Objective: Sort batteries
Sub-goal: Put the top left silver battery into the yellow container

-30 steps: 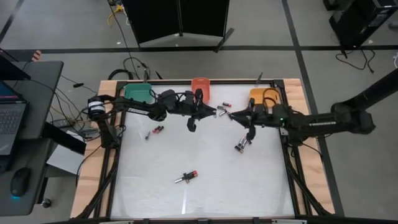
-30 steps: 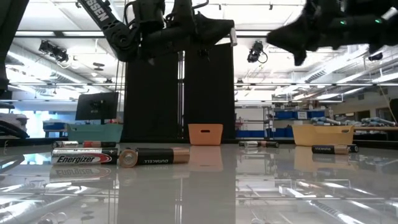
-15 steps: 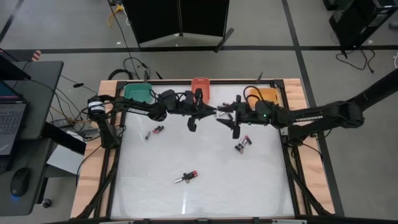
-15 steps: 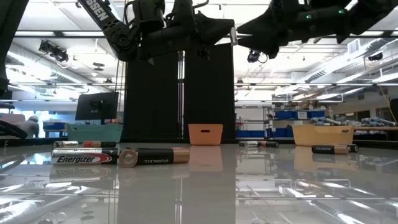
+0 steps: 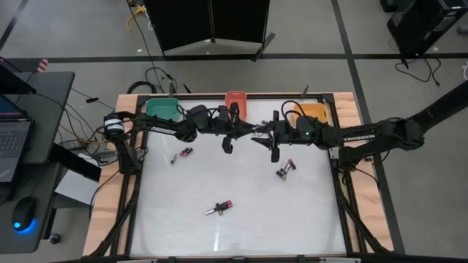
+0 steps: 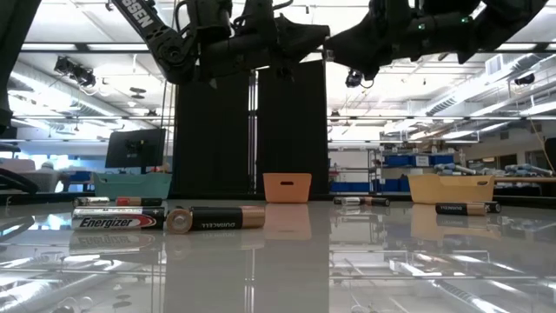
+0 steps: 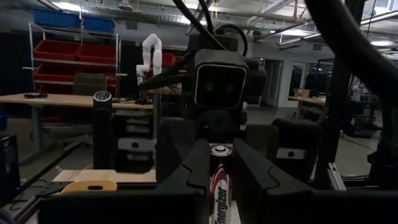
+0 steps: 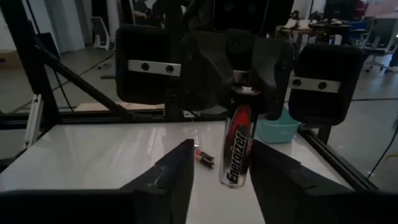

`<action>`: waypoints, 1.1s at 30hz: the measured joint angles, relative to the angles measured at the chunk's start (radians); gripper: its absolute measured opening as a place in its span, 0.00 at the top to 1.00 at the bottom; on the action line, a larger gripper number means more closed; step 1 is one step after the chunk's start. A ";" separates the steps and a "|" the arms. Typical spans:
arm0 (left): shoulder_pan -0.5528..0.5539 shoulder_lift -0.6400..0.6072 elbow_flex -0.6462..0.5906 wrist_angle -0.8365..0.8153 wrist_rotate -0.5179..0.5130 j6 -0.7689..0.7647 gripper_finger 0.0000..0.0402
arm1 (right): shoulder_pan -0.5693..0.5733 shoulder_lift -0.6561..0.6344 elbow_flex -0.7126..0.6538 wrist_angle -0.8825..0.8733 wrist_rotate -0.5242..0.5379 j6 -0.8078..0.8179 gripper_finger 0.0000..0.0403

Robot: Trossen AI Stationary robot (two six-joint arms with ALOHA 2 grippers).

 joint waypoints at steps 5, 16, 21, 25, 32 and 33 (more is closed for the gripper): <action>0.000 0.007 0.005 -0.005 -0.002 0.002 0.89 | -0.011 -0.003 0.000 -0.007 -0.005 0.001 0.70; -0.001 0.007 0.005 -0.010 0.001 -0.005 0.84 | -0.012 -0.004 -0.001 -0.009 0.004 -0.011 0.84; 0.001 0.007 0.005 -0.014 -0.035 -0.011 0.64 | -0.023 -0.036 -0.001 -0.048 0.008 -0.020 0.84; 0.004 0.006 0.005 -0.014 -0.051 0.033 0.53 | -0.032 -0.105 -0.001 -0.135 0.097 -0.026 0.84; 0.013 -0.023 0.005 -0.055 -0.044 0.142 0.49 | -0.094 -0.236 0.111 -0.607 0.377 -0.011 0.84; 0.014 -0.028 0.005 -0.072 -0.043 0.151 0.49 | -0.113 -0.240 0.137 -0.692 0.421 0.006 0.84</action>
